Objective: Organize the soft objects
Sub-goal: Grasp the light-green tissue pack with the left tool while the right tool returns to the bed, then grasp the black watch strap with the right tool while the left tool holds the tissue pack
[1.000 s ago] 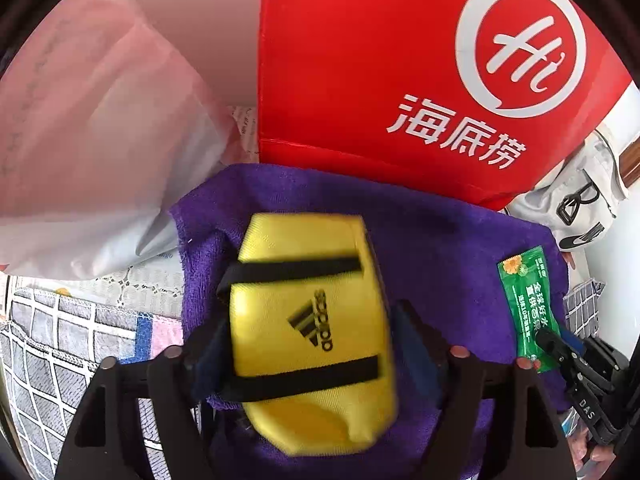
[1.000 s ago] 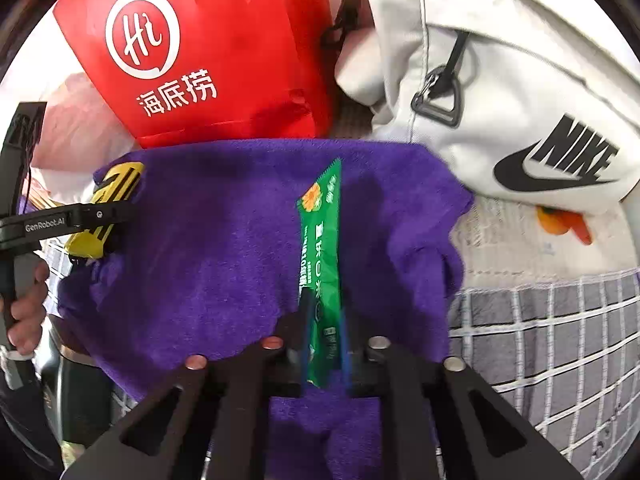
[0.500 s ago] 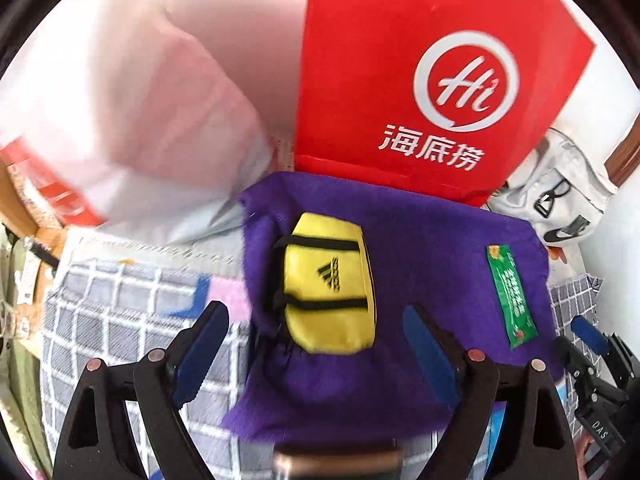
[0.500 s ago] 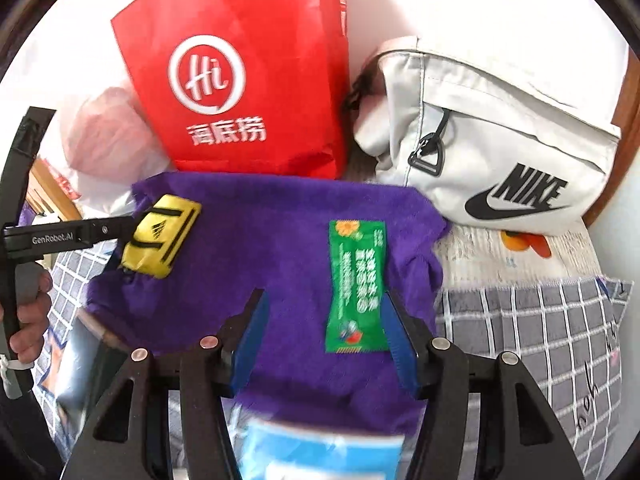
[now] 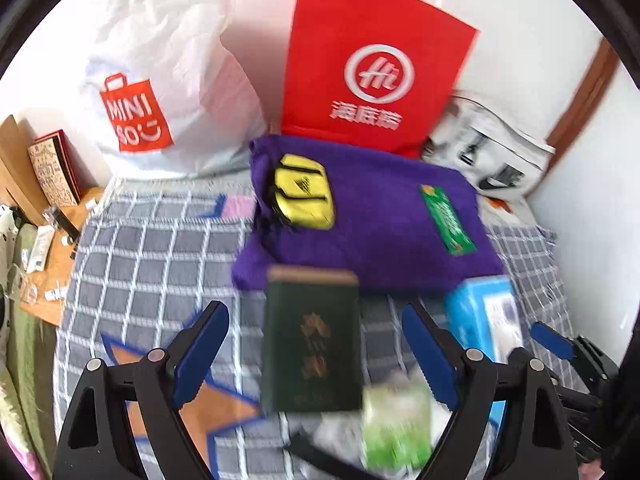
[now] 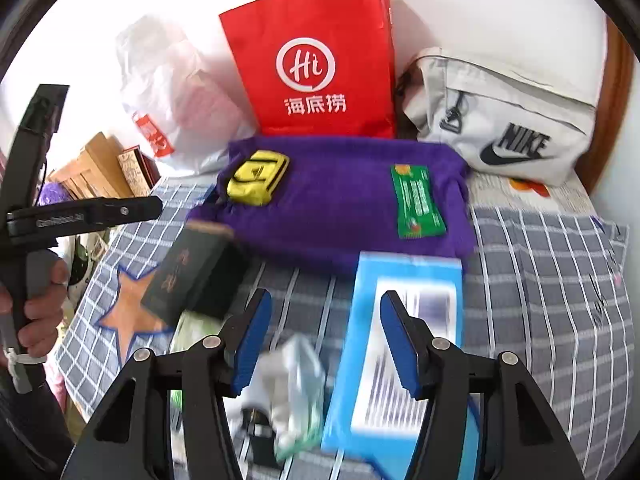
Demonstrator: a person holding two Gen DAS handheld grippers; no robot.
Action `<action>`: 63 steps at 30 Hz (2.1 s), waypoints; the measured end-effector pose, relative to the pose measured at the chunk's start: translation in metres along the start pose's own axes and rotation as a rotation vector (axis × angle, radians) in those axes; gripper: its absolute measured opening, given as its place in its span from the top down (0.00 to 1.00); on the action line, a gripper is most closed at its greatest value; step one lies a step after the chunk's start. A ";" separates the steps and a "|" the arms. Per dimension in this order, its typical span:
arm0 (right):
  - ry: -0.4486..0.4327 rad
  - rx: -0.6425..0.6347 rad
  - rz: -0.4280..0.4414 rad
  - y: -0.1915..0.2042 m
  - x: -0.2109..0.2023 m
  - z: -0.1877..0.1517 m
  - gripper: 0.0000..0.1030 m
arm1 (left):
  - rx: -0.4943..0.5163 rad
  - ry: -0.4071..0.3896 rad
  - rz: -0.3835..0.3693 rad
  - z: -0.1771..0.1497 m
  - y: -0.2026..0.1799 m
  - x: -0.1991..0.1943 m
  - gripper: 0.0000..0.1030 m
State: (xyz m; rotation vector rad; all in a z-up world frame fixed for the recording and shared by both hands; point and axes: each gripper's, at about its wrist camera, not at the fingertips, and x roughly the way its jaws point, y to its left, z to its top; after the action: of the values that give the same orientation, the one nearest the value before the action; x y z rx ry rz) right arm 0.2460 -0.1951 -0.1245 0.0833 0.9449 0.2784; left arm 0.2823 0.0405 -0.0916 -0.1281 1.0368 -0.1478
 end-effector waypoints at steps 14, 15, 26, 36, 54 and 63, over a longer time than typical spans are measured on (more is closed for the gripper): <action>0.004 0.083 -0.017 -0.014 -0.038 -0.099 0.44 | -0.011 0.103 -0.078 -0.094 -0.033 0.016 0.14; 0.003 0.085 -0.015 -0.016 -0.038 -0.103 0.45 | -0.019 0.102 -0.087 -0.096 -0.035 0.017 0.14; -0.022 0.100 0.073 -0.015 -0.043 -0.123 0.44 | -0.008 0.135 0.013 -0.094 -0.050 0.042 0.33; -0.013 0.057 0.090 0.005 -0.025 -0.131 0.45 | 0.013 0.087 -0.030 -0.104 -0.043 0.006 0.52; 0.062 0.039 0.038 0.042 0.029 -0.138 0.69 | -0.100 0.072 0.004 -0.152 0.029 -0.005 0.52; 0.075 0.031 -0.025 0.048 0.034 -0.134 0.90 | -0.133 0.094 -0.048 -0.166 0.045 0.003 0.51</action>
State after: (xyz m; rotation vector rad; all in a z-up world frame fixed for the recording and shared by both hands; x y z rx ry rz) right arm 0.1470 -0.1470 -0.2206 0.0906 1.0242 0.2454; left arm 0.1428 0.0780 -0.1853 -0.2690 1.1379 -0.1289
